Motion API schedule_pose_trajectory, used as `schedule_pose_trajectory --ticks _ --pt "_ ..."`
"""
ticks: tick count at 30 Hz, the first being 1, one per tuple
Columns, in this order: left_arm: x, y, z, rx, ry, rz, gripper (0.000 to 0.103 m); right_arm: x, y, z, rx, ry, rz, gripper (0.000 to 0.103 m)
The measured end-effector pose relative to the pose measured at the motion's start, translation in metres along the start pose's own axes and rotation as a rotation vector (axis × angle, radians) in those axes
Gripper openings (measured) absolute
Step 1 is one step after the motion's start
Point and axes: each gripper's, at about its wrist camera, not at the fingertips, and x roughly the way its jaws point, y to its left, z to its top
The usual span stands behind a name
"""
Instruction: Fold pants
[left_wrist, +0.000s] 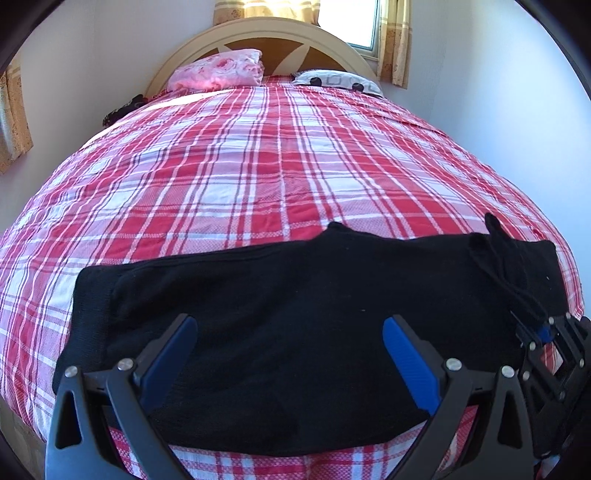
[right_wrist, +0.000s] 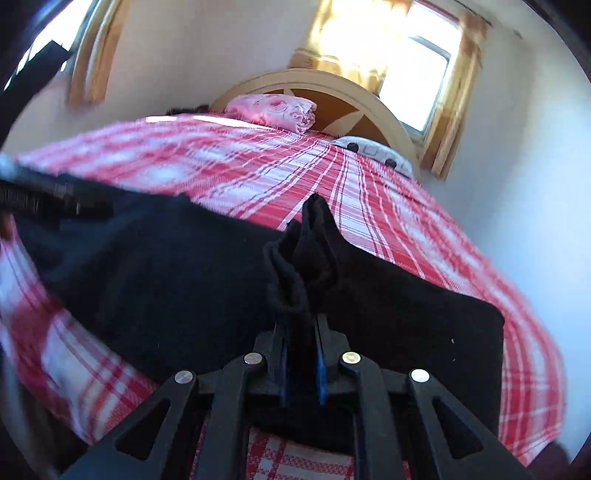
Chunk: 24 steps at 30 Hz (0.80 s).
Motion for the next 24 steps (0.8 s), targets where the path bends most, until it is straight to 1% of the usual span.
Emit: schedule_pose_trajectory --ticks 2,4,5,7,9,10,11,12,13,14,15,16,17,19,20,21,23,24 --pt "0.004 0.004 0.000 -0.015 0.010 -0.009 0.103 0.000 0.011 -0.005 -0.073 -0.009 -0.046 0.012" --pt "0.006 0.007 -0.001 -0.026 0.016 -0.016 0.103 0.002 0.015 -0.007 -0.122 -0.002 -0.072 0.012" --pt "0.007 0.008 -0.001 -0.028 0.018 -0.018 0.103 0.003 0.017 -0.009 -0.138 0.002 -0.081 0.015" --pt "0.006 0.009 -0.001 -0.027 0.017 -0.019 0.103 0.000 0.023 -0.011 -0.165 -0.010 -0.104 0.016" --pt "0.006 0.011 -0.001 -0.030 0.015 -0.021 0.103 -0.007 0.031 -0.012 -0.204 -0.009 -0.120 0.021" --pt "0.006 0.011 0.000 -0.029 0.015 -0.025 0.103 -0.012 0.032 -0.011 -0.195 -0.006 -0.095 0.023" --pt "0.006 0.011 0.000 -0.028 0.012 -0.028 0.103 -0.017 0.030 -0.010 -0.166 -0.003 -0.046 0.033" --pt "0.006 0.011 0.000 -0.025 0.010 -0.028 0.103 -0.025 0.025 -0.008 -0.128 0.004 0.024 0.051" --pt "0.006 0.011 0.000 -0.024 0.009 -0.027 0.103 -0.033 0.022 -0.007 -0.091 0.011 0.113 0.061" --pt "0.006 0.010 0.000 -0.023 0.011 -0.030 0.103 -0.035 0.020 -0.007 -0.062 0.018 0.181 0.073" --pt "0.007 0.010 0.000 -0.021 0.014 -0.034 0.103 -0.043 0.016 -0.006 -0.010 0.022 0.278 0.073" --pt "0.007 0.009 -0.001 -0.019 0.015 -0.036 0.103 -0.049 0.010 -0.003 0.034 0.020 0.349 0.073" --pt "0.005 0.008 -0.001 -0.011 0.013 -0.040 0.103 -0.052 0.005 0.000 0.067 0.005 0.382 0.073" --pt "0.003 0.004 -0.001 0.002 0.003 -0.042 0.103 -0.062 -0.020 0.011 0.168 -0.071 0.413 0.073" --pt "0.002 0.003 0.000 0.006 -0.001 -0.043 0.103 -0.061 -0.036 0.017 0.228 -0.098 0.406 0.065" --pt "0.000 0.001 0.000 0.007 -0.004 -0.045 0.103 -0.054 -0.055 0.024 0.299 -0.110 0.381 0.038" --pt "-0.003 -0.001 0.000 0.008 -0.005 -0.053 0.103 -0.027 -0.081 0.034 0.405 -0.089 0.327 0.007" --pt "-0.005 -0.001 0.000 0.012 -0.009 -0.053 0.103 -0.011 -0.089 0.035 0.441 -0.062 0.302 0.007"
